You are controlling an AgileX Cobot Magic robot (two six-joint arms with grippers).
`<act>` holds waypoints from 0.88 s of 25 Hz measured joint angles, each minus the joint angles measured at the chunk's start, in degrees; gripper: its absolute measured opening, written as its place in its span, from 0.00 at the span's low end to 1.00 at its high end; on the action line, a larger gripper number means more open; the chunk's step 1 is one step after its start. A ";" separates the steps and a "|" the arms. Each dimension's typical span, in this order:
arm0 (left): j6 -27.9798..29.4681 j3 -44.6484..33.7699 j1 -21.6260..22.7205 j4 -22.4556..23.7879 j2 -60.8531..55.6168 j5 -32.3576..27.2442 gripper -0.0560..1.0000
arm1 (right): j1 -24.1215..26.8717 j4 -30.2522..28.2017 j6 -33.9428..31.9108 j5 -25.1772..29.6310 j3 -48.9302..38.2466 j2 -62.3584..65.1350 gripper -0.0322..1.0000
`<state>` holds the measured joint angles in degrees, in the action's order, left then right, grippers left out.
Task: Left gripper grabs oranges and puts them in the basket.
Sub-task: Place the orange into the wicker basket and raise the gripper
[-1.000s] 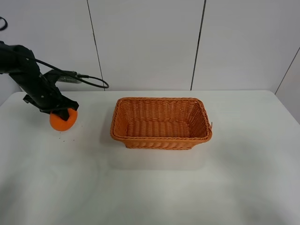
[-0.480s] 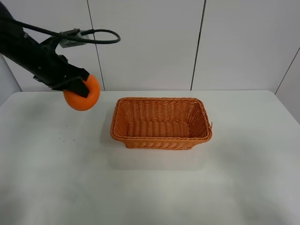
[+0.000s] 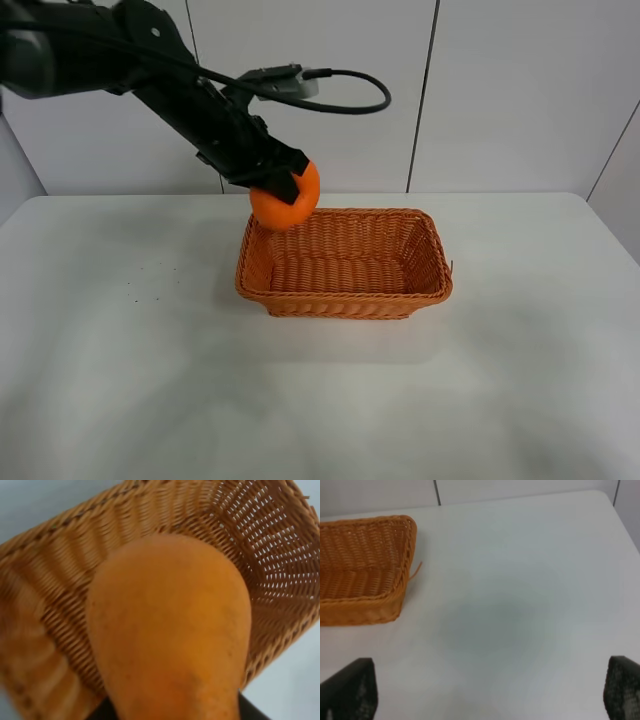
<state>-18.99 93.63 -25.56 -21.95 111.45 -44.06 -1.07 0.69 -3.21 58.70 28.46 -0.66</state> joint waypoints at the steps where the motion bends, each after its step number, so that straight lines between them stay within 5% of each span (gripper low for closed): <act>1: 0.04 1.78 -0.67 0.11 2.28 -0.13 0.34 | 0.00 0.00 0.00 0.00 0.00 0.00 0.70; 11: 0.23 14.55 -4.38 0.15 17.41 -1.84 0.34 | 0.00 0.00 0.00 0.00 0.00 0.00 0.70; 22: 0.32 16.56 -4.38 4.34 22.67 -1.97 0.34 | 0.00 0.00 0.00 0.00 0.00 0.00 0.70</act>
<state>-18.67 110.19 -29.94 -17.61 134.11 -46.03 -1.07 0.69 -3.21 58.70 28.46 -0.66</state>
